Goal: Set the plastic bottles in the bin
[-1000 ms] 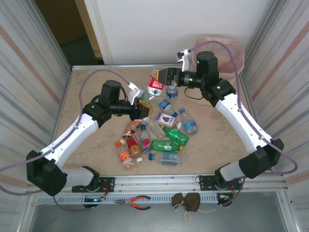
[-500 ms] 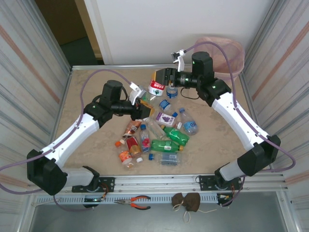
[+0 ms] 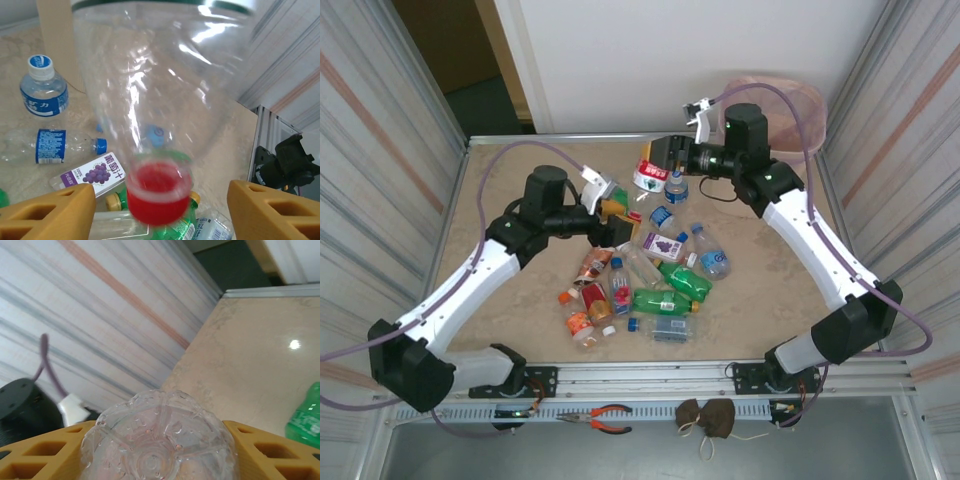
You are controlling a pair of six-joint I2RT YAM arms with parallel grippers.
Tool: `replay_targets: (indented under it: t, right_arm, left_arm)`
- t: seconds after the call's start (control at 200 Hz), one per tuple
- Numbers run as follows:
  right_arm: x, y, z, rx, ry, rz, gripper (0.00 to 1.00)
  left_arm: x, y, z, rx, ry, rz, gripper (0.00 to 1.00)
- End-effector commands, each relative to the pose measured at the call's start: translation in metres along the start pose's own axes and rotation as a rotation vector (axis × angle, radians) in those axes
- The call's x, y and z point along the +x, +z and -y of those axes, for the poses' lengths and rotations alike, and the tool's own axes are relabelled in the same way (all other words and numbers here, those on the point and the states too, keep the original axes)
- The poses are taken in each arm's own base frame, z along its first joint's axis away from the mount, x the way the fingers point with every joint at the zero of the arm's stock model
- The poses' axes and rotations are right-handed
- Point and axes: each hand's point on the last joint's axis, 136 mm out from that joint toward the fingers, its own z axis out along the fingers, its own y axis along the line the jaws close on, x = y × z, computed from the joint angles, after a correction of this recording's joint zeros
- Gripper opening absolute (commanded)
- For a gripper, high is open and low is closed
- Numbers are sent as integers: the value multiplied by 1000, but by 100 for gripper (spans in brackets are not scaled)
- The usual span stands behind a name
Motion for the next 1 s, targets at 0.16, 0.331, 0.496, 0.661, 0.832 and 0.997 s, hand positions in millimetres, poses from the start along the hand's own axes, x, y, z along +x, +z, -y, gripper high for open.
replay_targets:
  t: [0.16, 0.331, 0.496, 0.661, 0.832, 0.997]
  right_arm:
    - [-71, -67, 29, 167, -69, 184, 59]
    - [-116, -113, 61, 295, -96, 293, 59]
    - [-160, -156, 82, 407, -141, 395, 59]
    - [-187, -182, 113, 525, -175, 437, 59]
    - [-196, -186, 155, 674, -219, 373, 59]
    - [-191, -179, 201, 773, -205, 283, 59]
  left_arm:
    - [-5, -24, 2, -89, 60, 60, 74]
    - [-4, -30, 0, -106, 59, 66, 75]
    - [-3, -34, -3, -123, 57, 66, 75]
    - [-1, -35, -8, -140, 52, 63, 75]
    - [1, -38, -11, -156, 43, 60, 75]
    - [5, -42, -14, -178, 42, 52, 75]
